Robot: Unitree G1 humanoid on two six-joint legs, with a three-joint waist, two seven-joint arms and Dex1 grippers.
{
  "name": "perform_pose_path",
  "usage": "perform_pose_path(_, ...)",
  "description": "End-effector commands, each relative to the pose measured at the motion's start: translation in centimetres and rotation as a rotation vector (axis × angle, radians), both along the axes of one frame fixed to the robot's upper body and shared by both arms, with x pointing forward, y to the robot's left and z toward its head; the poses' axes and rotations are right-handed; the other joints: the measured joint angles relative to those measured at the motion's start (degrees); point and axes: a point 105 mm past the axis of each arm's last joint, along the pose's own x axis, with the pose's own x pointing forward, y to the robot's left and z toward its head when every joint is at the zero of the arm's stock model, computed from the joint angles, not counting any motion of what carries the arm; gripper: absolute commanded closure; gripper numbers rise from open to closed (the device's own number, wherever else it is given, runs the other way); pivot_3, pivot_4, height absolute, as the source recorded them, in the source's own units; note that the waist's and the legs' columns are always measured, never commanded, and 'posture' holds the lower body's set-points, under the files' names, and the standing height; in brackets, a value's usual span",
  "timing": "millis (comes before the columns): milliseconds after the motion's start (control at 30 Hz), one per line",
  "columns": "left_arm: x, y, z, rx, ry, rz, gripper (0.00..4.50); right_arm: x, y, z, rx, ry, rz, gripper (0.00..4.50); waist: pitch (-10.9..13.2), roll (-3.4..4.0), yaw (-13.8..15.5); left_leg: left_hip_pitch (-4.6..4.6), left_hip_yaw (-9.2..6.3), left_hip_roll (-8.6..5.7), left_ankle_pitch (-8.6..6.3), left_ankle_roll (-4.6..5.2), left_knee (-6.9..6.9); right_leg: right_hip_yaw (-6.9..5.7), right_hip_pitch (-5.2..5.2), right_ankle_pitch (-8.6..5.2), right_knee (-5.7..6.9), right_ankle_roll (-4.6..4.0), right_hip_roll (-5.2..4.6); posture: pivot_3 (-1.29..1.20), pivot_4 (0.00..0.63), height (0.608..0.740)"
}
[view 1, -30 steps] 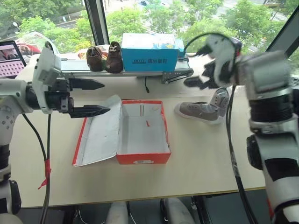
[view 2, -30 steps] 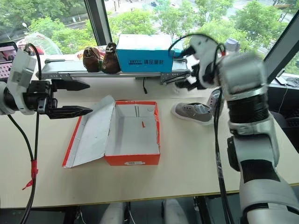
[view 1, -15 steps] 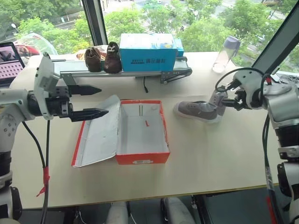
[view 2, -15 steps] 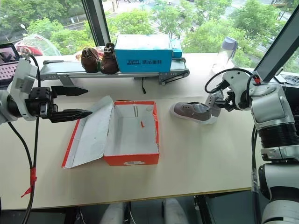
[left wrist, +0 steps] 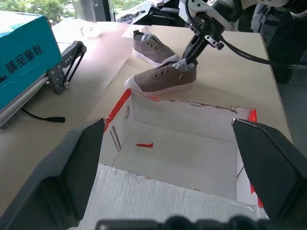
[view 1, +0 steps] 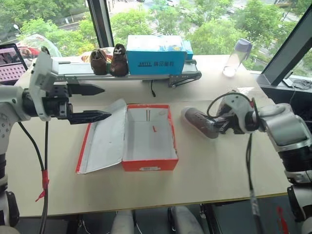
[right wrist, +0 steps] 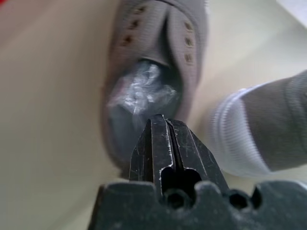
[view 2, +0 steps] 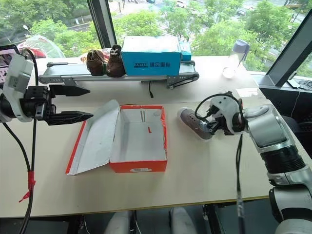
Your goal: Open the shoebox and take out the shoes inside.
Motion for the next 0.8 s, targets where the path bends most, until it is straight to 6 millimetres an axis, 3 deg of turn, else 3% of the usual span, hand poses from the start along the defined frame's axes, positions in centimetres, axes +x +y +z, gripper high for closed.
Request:
perform_pose_path(33, -0.5, 0.0, 1.1, 0.01, -0.042, -0.005, 0.0, -0.1, 0.3, 2.5, 0.012, -0.066, 0.002, 4.47, 0.0, 0.0, 0.17, 0.0, 0.0, 0.0, 0.0, 0.0, 0.01, 0.0, 0.0, 0.0, 0.0, 0.0, 0.0, 0.0, 0.15, 0.74)
perform_pose_path(100, -0.6, 0.1, 1.1, 0.004, -0.04, 0.0, 0.0, 0.2, -0.2, 3.3, 0.004, -0.097, -0.013, 4.47, 0.0, 0.0, 0.28, -0.01, 0.0, -0.01, 0.0, 0.0, 0.03, 0.0, 0.01, 0.0, -0.01, 0.01, -0.01, 0.0, 0.15, 0.74)
perform_pose_path(233, -1.0, 0.7, 1.4, -0.068, -0.034, 0.034, 0.0, 0.7, -0.8, 7.0, 0.081, -0.202, -0.026, 4.47, 0.0, 0.0, 0.42, -0.03, 0.0, -0.01, 0.0, 0.0, 0.02, 0.0, 0.0, 0.01, -0.03, 0.02, -0.02, 0.0, 0.15, 0.74)
perform_pose_path(300, -1.4, 1.1, 1.6, -0.132, -0.03, 0.057, 0.0, 0.9, -0.8, 8.9, 0.13, -0.298, -0.02, 4.21, 0.0, 0.0, 0.42, -0.03, 0.01, 0.0, 0.0, 0.0, 0.01, 0.0, -0.01, 0.01, -0.03, 0.01, -0.01, 0.0, 0.15, 0.74)
perform_pose_path(367, -1.5, 1.6, 1.8, -0.207, -0.031, 0.091, 0.0, 1.0, -0.9, 10.4, 0.181, -0.385, -0.022, 3.68, 0.0, 0.0, 0.37, -0.03, 0.01, 0.0, 0.0, 0.0, 0.0, 0.0, 0.0, 0.0, -0.06, 0.01, -0.01, 0.0, 0.15, 0.74)
perform_pose_path(400, -1.7, 1.8, 1.5, -0.226, -0.022, 0.109, 0.0, 1.1, -0.9, 11.3, 0.198, -0.456, -0.02, 3.19, 0.0, 0.0, 0.33, -0.03, 0.01, 0.0, 0.0, 0.0, 0.0, 0.0, 0.01, 0.01, -0.06, 0.02, -0.02, 0.0, 0.15, 0.74)
perform_pose_path(500, -2.4, 2.6, 0.1, -0.297, 0.003, 0.178, 0.0, 1.0, -1.7, 13.7, 0.232, -0.717, -0.085, 2.22, 0.0, -0.01, 0.04, 0.0, 0.0, 0.01, 0.0, 0.0, 0.02, 0.01, 0.02, 0.02, -0.03, 0.03, -0.02, 0.0, 0.15, 0.74)
perform_pose_path(633, -2.9, 2.7, -1.0, -0.399, 0.003, 0.235, 0.0, -0.6, -2.1, 12.4, 0.31, -0.874, -0.154, 0.83, -0.07, -0.11, 0.62, 0.01, -0.01, 0.01, -0.01, 0.0, -0.01, 0.01, 0.08, 0.02, -0.06, 0.03, -0.02, 0.0, 0.15, 0.74)
perform_pose_path(700, -3.2, 2.4, -1.7, -0.438, 0.001, 0.247, 0.0, -2.2, -1.6, 9.7, 0.326, -0.902, -0.15, 0.18, -0.18, -0.26, 1.33, 0.01, -0.03, 0.0, -0.01, 0.0, 0.0, 0.0, 0.12, 0.02, -0.08, 0.03, -0.02, 0.0, 0.15, 0.74)
perform_pose_path(800, -3.6, 3.1, -2.9, -0.442, -0.001, 0.301, 0.0, -4.5, -1.6, 5.6, 0.306, -0.88, -0.178, 0.06, -0.19, -0.26, 1.82, 0.03, -0.05, -0.04, -0.01, -0.02, 0.06, 0.05, 0.23, 0.06, -0.11, 0.1, -0.04, 0.0, 0.15, 0.74)
